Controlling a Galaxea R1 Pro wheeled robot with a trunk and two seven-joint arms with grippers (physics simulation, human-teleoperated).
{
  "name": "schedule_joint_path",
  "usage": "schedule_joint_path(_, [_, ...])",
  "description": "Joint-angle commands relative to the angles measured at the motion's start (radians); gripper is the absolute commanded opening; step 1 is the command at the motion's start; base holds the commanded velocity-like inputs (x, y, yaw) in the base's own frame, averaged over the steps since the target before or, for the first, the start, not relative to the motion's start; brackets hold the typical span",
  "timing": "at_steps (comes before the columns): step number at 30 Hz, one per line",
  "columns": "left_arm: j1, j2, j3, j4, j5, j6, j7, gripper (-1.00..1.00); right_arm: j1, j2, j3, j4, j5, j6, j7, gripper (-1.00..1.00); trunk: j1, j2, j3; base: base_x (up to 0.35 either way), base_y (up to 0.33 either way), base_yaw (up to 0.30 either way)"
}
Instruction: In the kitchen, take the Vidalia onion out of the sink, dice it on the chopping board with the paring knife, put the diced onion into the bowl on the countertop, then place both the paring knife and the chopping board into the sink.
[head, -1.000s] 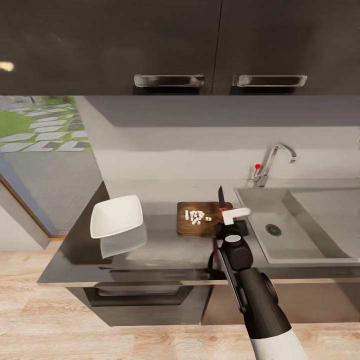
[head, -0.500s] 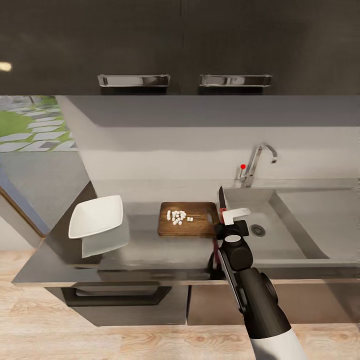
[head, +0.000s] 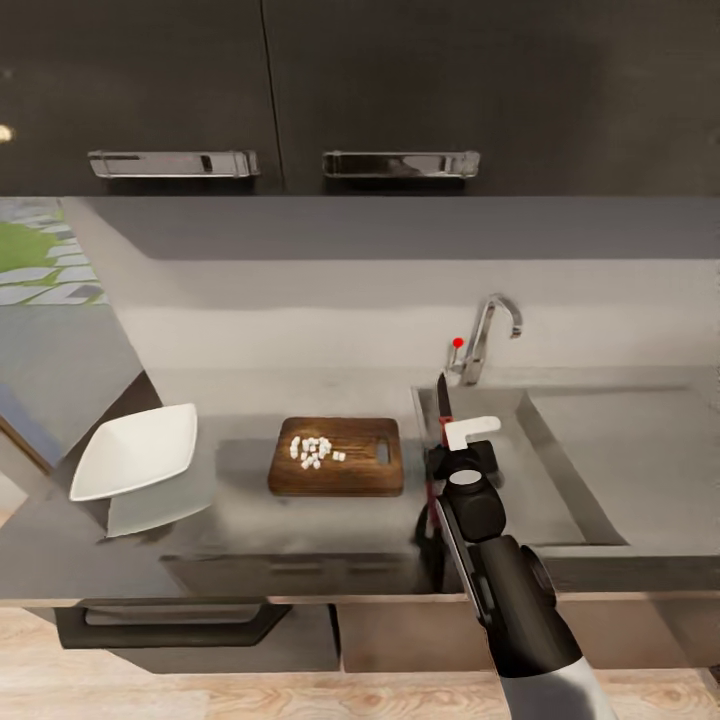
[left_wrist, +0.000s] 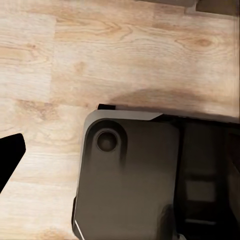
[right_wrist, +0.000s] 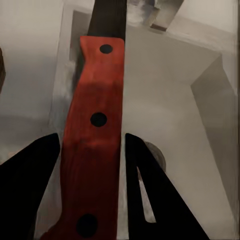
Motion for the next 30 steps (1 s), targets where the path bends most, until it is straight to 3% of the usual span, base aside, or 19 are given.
schedule_joint_path(1, [0.001,-0.001,0.001,-0.001,0.006,-0.001,0.001,1.0,-0.001,0.0,0.002,0.0,-0.003,0.005,-0.006,-1.0,0.001,-0.001,-0.001,0.18,-0.267,0.0])
schedule_joint_path(15, [0.001,-0.004,0.001,-0.002,0.006,-0.001,0.001,1.0,-0.001,0.0,0.001,0.01,-0.005,0.008,-0.006,-1.0,0.001,-0.001,-0.018,0.038,-0.282,0.0])
schedule_joint_path(28, [0.001,-0.004,0.002,-0.005,0.007,-0.001,0.001,1.0,-0.001,0.0,0.0,0.126,-0.008,0.005,0.0,-1.0,0.001,-0.001,-0.039,0.0,-0.023,0.0])
schedule_joint_path(30, [0.001,-0.004,0.002,-0.005,0.007,-0.001,0.001,1.0,-0.001,0.0,-0.001,0.139,-0.024,0.004,0.0,-1.0,0.001,-0.001,-0.042,0.0,0.0,0.0])
